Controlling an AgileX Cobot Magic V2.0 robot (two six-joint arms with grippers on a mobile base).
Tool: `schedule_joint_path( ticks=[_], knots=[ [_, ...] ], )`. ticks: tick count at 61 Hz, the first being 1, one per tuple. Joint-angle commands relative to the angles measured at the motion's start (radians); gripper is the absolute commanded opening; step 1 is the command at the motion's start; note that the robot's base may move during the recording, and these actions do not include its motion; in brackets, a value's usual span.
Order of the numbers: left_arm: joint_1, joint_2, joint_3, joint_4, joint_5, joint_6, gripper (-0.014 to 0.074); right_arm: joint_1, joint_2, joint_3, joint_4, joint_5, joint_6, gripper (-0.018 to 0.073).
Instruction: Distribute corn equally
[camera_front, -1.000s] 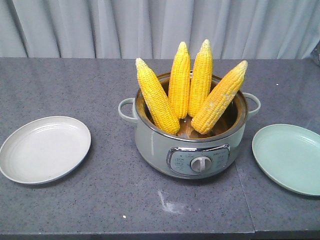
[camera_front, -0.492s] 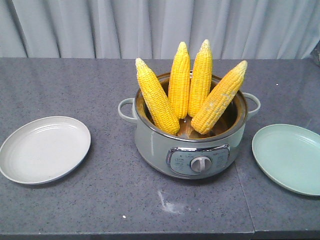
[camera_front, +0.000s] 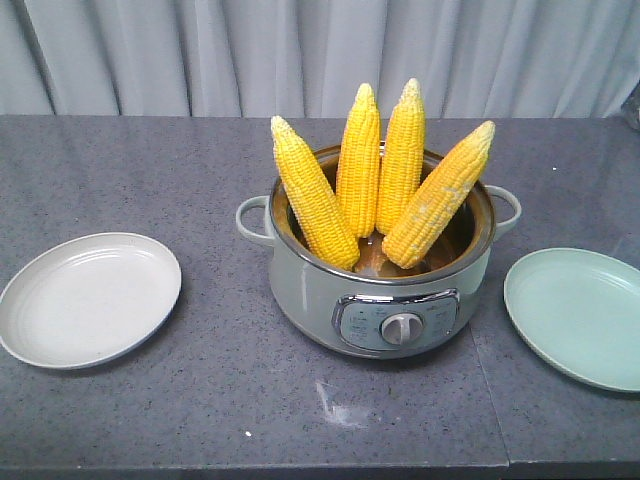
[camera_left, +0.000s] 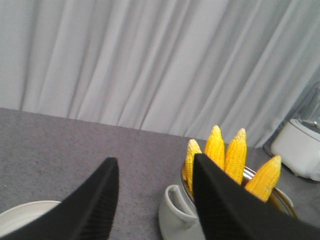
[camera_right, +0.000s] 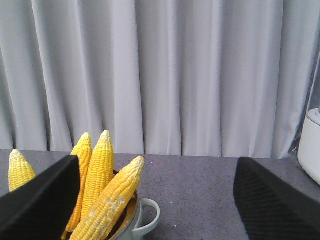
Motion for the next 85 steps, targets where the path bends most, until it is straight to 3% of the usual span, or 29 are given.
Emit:
schedule_joint_path(
  ticks=[1, 8, 13, 21, 29, 35, 41, 51, 63, 85],
  knots=[
    [-0.006, 0.067, -0.034, -0.167, -0.076, 0.102, 0.0491, -0.006, 0.013, -0.033, 0.001, -0.071, -0.001, 0.0606],
    [-0.006, 0.129, -0.033, -0.309, -0.169, 0.115, 0.0545, -0.006, 0.044, -0.034, 0.014, -0.069, 0.024, 0.0596],
    [-0.006, 0.161, -0.035, -0.364, -0.221, 0.149, 0.0542, -0.006, 0.12, -0.058, 0.043, -0.05, 0.037, 0.0594],
    [-0.006, 0.204, -0.044, -0.365, -0.161, 0.273, 0.0536, -0.006, 0.293, -0.173, 0.056, 0.004, 0.036, 0.0595],
    [-0.006, 0.271, -0.091, -0.365, -0.082, 0.326, 0.0536, -0.007, 0.517, -0.334, 0.076, 0.084, 0.008, 0.0595],
    [-0.006, 0.332, -0.152, -0.365, -0.047, 0.336, 0.0536, -0.01, 0.649, -0.452, 0.161, 0.166, -0.058, 0.0595],
    [-0.006, 0.39, -0.211, -0.365, -0.031, 0.358, 0.0536, -0.01, 0.769, -0.523, 0.306, 0.228, -0.165, 0.0595],
    [-0.006, 0.461, -0.267, -0.362, 0.003, 0.358, 0.0536, -0.04, 0.88, -0.538, 0.464, 0.203, -0.239, 0.0595],
    [-0.006, 0.497, -0.266, -0.361, 0.036, 0.358, 0.0536, -0.038, 0.972, -0.538, 0.662, 0.171, -0.404, 0.0595],
    [-0.006, 0.502, -0.266, -0.361, 0.045, 0.359, 0.0536, -0.038, 1.075, -0.538, 0.708, 0.131, -0.434, 0.0595]
  ],
)
